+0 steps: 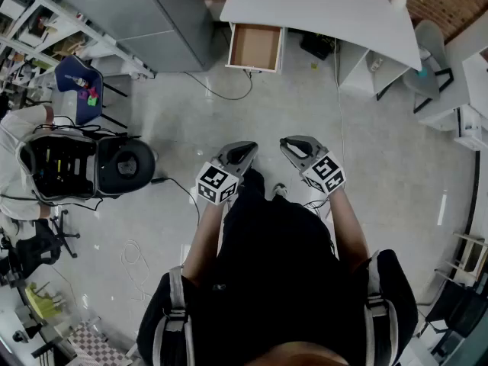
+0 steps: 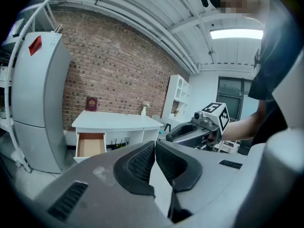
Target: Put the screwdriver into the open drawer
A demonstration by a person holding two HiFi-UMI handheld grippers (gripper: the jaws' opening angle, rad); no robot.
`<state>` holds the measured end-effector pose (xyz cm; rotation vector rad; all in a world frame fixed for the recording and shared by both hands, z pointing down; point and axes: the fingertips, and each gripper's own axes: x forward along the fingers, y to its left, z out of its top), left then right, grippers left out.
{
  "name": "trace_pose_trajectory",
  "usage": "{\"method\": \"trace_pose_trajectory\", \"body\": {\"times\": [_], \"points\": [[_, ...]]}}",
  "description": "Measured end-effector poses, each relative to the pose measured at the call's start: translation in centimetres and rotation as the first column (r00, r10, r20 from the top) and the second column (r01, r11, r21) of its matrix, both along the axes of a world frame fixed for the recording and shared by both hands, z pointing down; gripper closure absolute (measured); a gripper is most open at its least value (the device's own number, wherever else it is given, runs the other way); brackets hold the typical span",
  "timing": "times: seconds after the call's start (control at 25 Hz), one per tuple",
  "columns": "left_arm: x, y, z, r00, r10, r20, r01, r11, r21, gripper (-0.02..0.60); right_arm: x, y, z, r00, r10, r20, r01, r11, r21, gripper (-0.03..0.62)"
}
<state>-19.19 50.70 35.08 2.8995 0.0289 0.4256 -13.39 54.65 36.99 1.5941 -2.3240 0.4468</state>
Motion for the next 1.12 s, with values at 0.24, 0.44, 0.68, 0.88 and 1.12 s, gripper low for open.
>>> {"method": "trace_pose_trajectory", "body": {"times": [0.24,0.44,0.68,0.88,1.12], "points": [[0.3,-1.7,-0.2,1.0,0.005,-0.002,-0.005,1.0,-0.003,0.565,0.2,-1.6,0.0,1.0,0.003,0.004,-0.003,1.0,-0.006,0.47],[0.5,-3.8,-0.2,1.0,0.008,-0.005,-0.008,1.0,-0.009,0.565,0.3,-3.4,-0.2,1.0,0.008,0.018,-0.008,1.0,-0.014,0.47],[1.3,-6.8,-0.1,1.0,0.022,-0.007,-0.023,1.0,-0.019,0.565,0.8,-6.1,-0.1,1.0,0.017,0.023,-0.017,1.0,-0.023,0.47],[2.5,-9.2,-0.1,0.999,0.036,-0.015,-0.036,0.999,-0.027,0.565,1.9,-8.0,-0.4,0.997,0.042,0.064,-0.04,0.999,-0.023,0.47],[3.4,-13.7,-0.3,0.998,0.042,-0.037,-0.043,0.998,-0.041,0.565,2.3,-11.5,-0.5,0.998,0.053,0.037,-0.051,0.998,-0.043,0.47]]}}
